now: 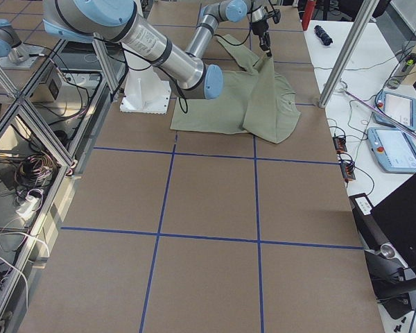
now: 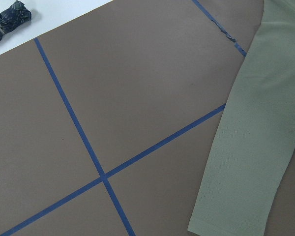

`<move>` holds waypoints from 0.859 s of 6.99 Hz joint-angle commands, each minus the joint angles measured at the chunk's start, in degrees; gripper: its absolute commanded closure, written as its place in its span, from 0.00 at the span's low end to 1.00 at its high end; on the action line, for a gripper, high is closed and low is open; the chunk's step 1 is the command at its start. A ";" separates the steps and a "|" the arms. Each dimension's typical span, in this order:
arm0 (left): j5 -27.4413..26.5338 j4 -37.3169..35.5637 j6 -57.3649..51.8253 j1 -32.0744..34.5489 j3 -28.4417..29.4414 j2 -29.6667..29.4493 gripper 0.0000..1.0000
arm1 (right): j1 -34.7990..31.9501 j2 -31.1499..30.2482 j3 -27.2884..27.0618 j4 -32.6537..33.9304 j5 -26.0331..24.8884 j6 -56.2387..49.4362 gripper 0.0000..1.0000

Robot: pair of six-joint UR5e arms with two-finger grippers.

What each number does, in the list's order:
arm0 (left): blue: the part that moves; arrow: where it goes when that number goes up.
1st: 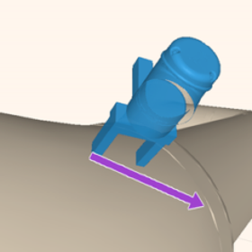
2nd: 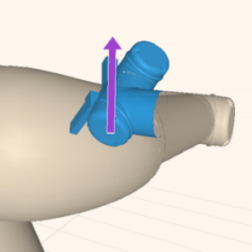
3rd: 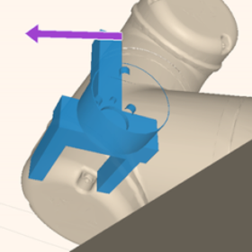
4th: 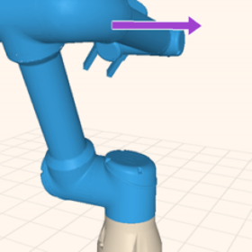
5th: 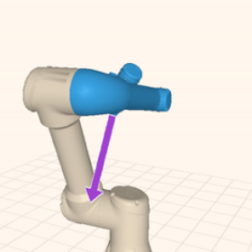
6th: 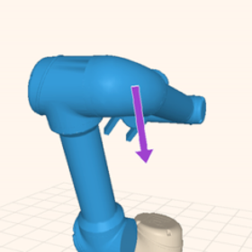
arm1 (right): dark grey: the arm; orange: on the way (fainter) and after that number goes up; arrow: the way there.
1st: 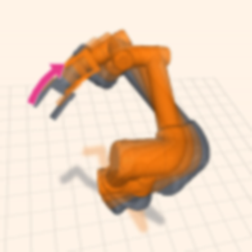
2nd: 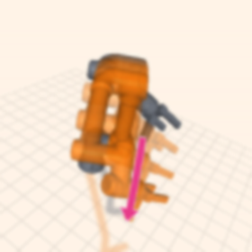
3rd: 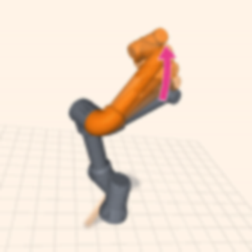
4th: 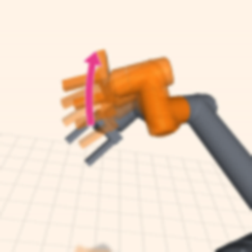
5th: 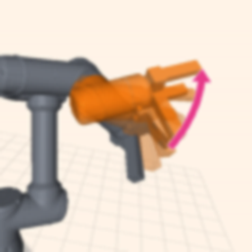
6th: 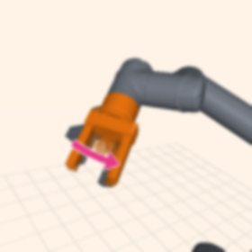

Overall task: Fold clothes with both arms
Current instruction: 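Carry the sleeve cuff with the right gripper across the shirt body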

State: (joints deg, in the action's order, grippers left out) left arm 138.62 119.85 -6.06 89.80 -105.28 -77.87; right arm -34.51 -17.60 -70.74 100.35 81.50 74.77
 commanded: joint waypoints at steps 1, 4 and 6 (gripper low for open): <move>0.07 0.12 -0.09 0.11 0.86 0.44 0.00 | 6.97 1.78 7.44 -6.56 -7.99 0.55 1.00; 0.07 0.12 -0.09 0.11 0.86 0.70 0.00 | 8.06 6.68 12.61 -8.23 -9.16 2.48 1.00; 0.07 0.12 -0.09 0.11 0.86 0.70 0.00 | 7.71 7.23 16.85 -13.50 -10.21 4.93 0.75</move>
State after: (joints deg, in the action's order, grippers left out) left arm 138.69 119.97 -6.15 89.91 -104.41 -77.20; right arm -26.69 -10.89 -56.55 89.35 71.88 77.83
